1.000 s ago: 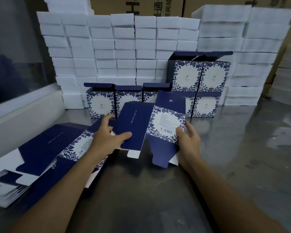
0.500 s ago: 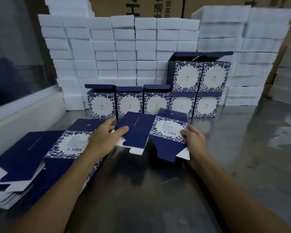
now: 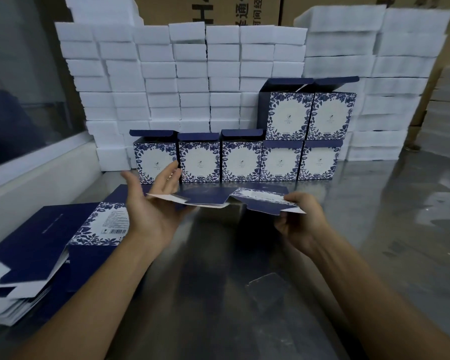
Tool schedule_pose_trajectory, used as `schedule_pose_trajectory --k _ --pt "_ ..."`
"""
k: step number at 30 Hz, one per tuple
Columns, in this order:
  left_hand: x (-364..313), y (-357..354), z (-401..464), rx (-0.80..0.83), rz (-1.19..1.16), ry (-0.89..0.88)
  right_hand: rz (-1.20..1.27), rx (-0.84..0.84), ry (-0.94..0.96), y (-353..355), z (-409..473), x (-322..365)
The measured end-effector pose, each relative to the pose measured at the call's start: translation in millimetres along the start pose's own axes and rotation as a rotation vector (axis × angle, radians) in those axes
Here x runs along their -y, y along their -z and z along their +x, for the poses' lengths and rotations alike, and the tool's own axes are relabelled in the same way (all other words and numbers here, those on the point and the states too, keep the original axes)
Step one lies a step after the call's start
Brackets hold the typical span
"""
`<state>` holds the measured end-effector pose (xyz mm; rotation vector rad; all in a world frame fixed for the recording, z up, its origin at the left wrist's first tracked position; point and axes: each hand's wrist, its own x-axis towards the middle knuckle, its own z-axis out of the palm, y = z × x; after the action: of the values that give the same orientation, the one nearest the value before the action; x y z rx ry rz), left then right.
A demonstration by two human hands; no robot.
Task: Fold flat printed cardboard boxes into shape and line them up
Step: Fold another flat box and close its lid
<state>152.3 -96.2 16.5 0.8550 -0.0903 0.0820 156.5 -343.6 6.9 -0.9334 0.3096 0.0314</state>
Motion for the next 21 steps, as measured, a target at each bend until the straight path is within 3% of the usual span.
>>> schedule_pose_trajectory --k 8,16,21 --pt "5 -11 -4 -0.099 0.026 -0.063 0.161 0.082 0.094 -10 -6 -1" --pt "14 -25 -7 -0.061 0.127 -0.099 -0.322 0.063 0.342 -24 -14 -15" --pt "28 -31 -15 0.027 0.255 -0.122 -0.603 0.093 0.694 -27 -15 -38"
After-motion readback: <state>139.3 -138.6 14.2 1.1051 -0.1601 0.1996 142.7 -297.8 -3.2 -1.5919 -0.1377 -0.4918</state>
